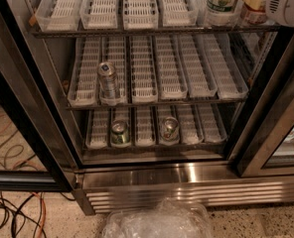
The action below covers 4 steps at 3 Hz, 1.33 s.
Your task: Pick coke can from top shelf of fridge
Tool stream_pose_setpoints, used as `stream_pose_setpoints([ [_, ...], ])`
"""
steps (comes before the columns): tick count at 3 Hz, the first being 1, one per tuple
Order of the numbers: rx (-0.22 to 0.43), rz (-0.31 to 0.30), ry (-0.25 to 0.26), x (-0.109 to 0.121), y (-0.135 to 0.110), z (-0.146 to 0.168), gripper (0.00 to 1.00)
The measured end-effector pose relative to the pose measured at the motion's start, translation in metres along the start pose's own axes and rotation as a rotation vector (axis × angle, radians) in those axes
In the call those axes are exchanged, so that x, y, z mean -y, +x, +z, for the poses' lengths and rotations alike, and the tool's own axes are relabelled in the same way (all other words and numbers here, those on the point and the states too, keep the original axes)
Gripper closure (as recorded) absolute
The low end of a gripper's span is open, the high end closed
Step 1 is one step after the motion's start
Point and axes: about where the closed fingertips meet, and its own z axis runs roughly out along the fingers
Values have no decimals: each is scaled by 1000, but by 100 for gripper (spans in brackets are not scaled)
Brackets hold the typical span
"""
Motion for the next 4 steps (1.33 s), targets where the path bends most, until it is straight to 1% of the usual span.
stream_pose_setpoints([
  [2,0,0,0,0,0,0,95],
  [3,-7,15,-14,-10,-9,-5,100],
  [4,-1,17,-20,-12,-14,-7,100],
])
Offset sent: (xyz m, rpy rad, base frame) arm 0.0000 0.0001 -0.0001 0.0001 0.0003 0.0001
